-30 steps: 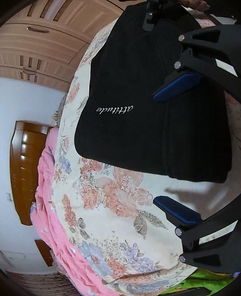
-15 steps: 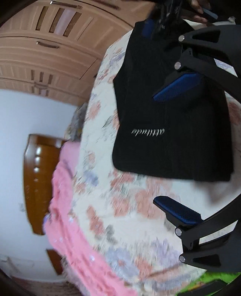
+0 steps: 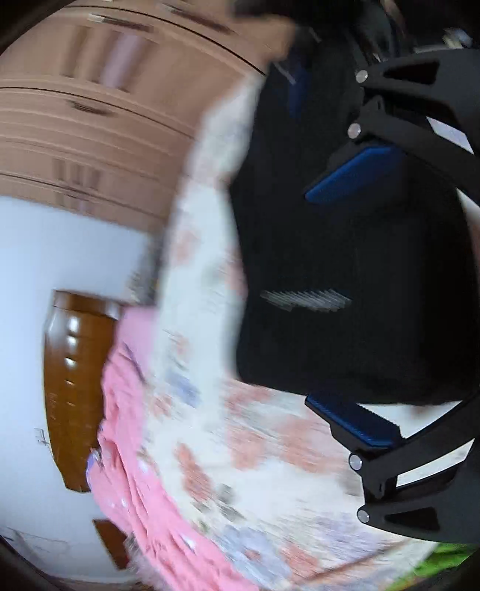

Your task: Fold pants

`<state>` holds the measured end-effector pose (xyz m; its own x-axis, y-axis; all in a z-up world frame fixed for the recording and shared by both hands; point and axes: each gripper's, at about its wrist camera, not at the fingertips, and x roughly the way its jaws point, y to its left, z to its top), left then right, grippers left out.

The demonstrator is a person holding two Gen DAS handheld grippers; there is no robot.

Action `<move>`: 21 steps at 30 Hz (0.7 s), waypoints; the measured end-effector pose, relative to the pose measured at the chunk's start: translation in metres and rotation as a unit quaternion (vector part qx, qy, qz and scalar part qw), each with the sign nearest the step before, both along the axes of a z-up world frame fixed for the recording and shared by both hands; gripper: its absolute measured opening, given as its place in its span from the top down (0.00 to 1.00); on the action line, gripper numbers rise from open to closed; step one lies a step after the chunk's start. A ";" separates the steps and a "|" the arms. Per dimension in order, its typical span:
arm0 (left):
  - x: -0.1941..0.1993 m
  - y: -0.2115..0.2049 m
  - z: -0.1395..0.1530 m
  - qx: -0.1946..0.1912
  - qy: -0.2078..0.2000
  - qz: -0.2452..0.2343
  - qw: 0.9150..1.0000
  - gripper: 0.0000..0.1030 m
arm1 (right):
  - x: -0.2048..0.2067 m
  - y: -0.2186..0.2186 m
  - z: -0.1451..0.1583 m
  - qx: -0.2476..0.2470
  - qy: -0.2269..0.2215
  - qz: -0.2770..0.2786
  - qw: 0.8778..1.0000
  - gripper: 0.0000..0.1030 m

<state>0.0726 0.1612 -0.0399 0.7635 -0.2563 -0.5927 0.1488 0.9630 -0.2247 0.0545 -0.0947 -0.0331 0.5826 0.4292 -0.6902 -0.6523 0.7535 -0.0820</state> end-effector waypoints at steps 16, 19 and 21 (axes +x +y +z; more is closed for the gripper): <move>0.068 -0.014 0.008 0.070 0.022 0.014 0.997 0.02 | 0.044 -0.030 -0.003 -0.001 0.029 -0.027 0.999 0.18; 0.028 -0.020 -0.005 0.077 0.025 0.000 0.997 0.02 | 0.018 -0.068 -0.012 0.014 0.050 -0.055 0.997 0.15; 0.013 -0.034 -0.035 0.143 0.038 0.012 0.989 0.02 | 0.009 -0.079 -0.031 -0.008 0.073 -0.064 0.995 0.15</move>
<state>0.0854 0.1273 -0.0750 0.7174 -0.0517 -0.6947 0.1182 0.9918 0.0482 0.0631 -0.1737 -0.0643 0.5253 0.3470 -0.7770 -0.5576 0.8301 -0.0063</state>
